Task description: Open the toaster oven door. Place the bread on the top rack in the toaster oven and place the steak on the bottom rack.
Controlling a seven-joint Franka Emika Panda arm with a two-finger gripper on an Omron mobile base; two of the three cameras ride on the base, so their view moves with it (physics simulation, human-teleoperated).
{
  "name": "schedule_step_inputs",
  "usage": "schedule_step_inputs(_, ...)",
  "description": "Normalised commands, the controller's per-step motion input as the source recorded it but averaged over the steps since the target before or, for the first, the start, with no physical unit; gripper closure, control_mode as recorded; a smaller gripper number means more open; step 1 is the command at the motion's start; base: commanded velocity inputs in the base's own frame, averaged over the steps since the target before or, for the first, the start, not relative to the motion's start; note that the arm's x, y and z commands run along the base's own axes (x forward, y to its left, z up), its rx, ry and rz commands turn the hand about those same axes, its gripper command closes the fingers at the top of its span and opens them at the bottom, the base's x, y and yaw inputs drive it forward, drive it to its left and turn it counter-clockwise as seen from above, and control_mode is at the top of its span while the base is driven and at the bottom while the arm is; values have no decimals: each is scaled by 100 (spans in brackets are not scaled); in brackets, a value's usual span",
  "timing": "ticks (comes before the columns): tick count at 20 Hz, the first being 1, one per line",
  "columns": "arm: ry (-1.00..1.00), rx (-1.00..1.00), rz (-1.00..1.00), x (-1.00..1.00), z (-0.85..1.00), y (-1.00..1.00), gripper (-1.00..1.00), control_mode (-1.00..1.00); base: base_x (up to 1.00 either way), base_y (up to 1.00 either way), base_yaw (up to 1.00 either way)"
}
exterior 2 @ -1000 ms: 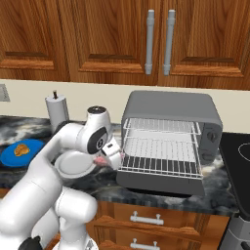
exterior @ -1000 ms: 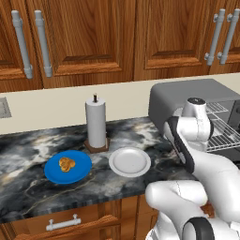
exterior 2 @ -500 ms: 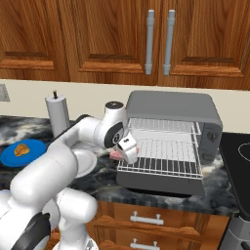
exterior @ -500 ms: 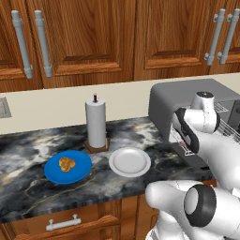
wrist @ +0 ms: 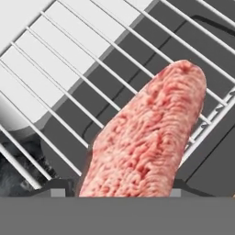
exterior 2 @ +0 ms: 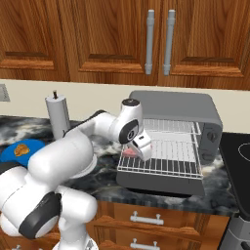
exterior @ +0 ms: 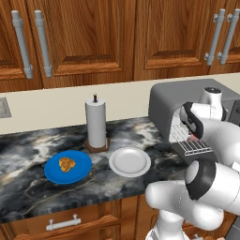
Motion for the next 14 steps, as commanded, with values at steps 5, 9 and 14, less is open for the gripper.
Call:
schedule_step_inputs(5,0,2,0,10,-13,-24,100,-100,0,0,0)
schedule_step_inputs(9,-2,3,0,3,-14,-20,100,-100,0,0,0)
schedule_step_inputs(14,-8,2,0,2,-17,-15,100,-100,0,0,0)
